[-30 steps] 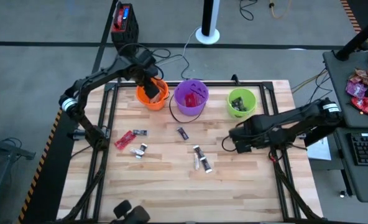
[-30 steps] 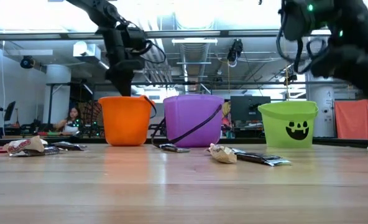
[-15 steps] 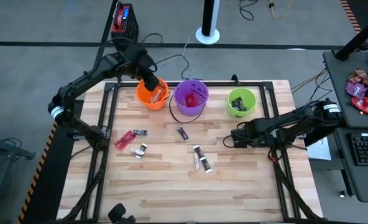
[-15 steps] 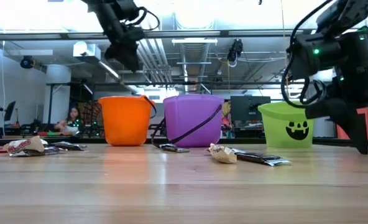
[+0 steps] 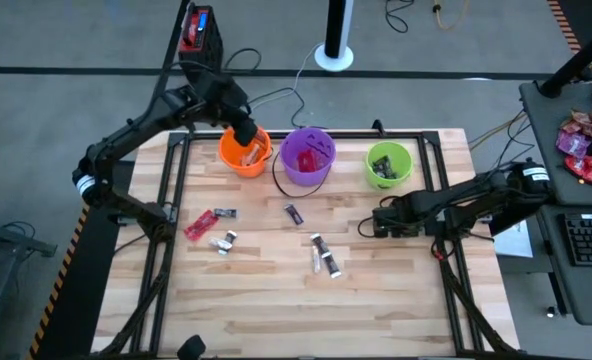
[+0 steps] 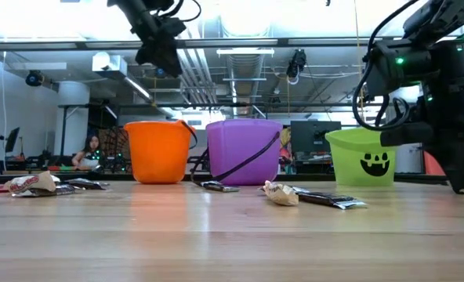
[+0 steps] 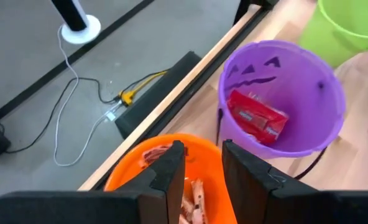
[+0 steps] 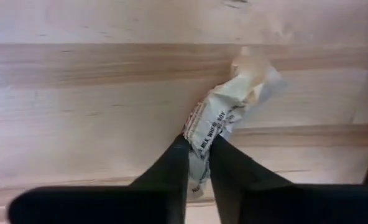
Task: Sort candy by brand, put in halloween buckets
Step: Put the white chocolate bar into the orange bucket
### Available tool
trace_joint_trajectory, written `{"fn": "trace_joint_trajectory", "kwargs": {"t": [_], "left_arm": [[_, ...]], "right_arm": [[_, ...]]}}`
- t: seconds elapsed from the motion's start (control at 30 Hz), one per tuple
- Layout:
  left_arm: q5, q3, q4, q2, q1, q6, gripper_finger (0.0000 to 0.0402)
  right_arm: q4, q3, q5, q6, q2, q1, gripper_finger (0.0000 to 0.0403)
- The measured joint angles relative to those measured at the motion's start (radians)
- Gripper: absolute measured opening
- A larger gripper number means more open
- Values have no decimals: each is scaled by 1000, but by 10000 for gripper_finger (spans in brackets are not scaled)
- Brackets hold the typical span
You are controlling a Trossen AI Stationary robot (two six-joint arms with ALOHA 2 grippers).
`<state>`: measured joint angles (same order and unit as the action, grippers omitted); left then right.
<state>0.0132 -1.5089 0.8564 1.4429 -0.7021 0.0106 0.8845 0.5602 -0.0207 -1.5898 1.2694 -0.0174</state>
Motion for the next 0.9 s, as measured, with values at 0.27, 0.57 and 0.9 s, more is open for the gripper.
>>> {"fn": "trace_joint_trajectory", "kwargs": {"t": [0.27,0.57,0.9], "left_arm": [[229,0,-7,-2,79,74,90],[682,12,-148,-3,172,83,90],[680,15,-283,0,240,-51,137]], "right_arm": [[-7,80,53,155,-52,0,23],[-341,364,172,707,-112,23,25],[-567,688,278,1418,-31,25,26]]}}
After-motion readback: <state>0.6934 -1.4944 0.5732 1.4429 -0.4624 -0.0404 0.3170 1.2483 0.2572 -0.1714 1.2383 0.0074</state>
